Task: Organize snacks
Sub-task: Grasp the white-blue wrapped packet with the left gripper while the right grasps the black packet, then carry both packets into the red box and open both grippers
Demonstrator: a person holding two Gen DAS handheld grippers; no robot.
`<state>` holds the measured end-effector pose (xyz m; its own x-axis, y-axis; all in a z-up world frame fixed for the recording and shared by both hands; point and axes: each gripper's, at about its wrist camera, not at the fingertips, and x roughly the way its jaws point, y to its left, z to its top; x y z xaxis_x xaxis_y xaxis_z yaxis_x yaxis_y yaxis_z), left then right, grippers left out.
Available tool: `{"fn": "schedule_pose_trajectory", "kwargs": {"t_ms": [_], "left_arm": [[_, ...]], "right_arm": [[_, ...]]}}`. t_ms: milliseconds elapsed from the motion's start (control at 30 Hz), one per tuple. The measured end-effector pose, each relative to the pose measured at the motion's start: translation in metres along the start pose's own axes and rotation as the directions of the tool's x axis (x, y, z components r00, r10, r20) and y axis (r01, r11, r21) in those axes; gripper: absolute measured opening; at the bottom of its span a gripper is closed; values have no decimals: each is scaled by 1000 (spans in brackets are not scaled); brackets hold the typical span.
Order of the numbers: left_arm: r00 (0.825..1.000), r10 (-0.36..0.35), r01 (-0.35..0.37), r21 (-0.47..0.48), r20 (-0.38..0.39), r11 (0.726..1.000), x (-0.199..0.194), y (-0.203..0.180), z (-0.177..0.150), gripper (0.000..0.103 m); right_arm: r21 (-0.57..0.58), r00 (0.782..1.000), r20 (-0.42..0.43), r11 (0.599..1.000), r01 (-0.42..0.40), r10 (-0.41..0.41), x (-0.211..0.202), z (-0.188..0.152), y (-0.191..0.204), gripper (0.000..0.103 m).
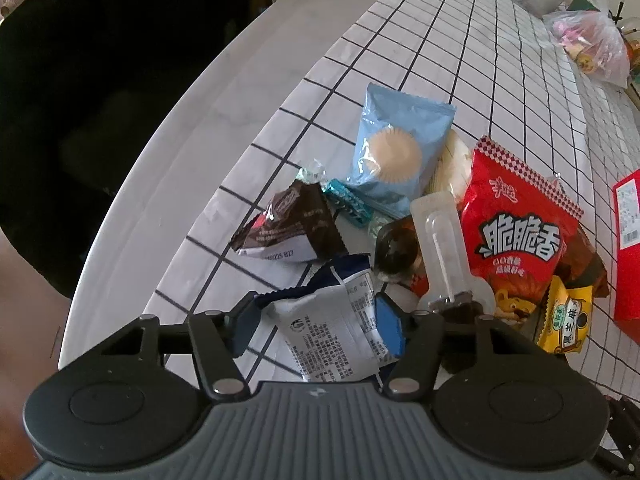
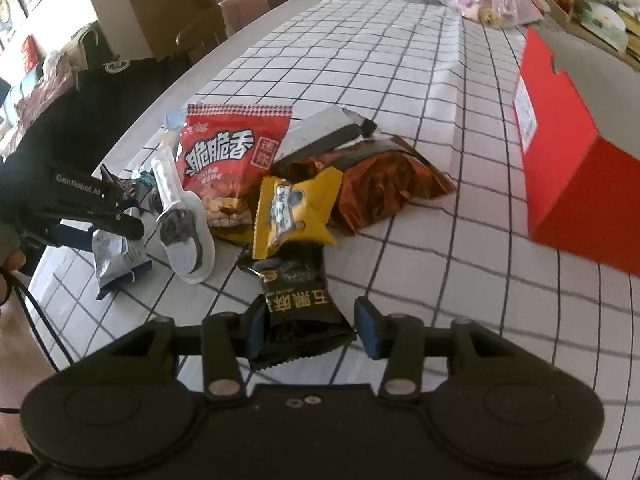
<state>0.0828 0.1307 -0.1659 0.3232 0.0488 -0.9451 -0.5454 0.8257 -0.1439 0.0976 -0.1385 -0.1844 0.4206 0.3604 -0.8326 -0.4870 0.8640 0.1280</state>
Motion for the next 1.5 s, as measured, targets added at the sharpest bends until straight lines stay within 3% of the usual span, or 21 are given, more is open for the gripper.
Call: {"fn": "schedule_pose_trajectory", "kwargs": {"t_ms": [433,933,1200,1500], "left_arm": [[998,-62,62,38,0,997,-21,-5,-29,58],[987,-152,143,155,54,978,-58,-73,-21,54],[965,-246,213,278,88,937,-89,-141,-23,54],[934,-347,282,413,90,866,-113,-242,-18,54]], "right_arm": [[115,998,61,993,12,-19,-46,-18,-20,45],[219,979,187,975,40,-82,-102,-7,-73,45],[247,952,259,964,100,-165,-135,17,-122,45],[289,928,276,942,170,-252,-153,34,-192,45]]}}
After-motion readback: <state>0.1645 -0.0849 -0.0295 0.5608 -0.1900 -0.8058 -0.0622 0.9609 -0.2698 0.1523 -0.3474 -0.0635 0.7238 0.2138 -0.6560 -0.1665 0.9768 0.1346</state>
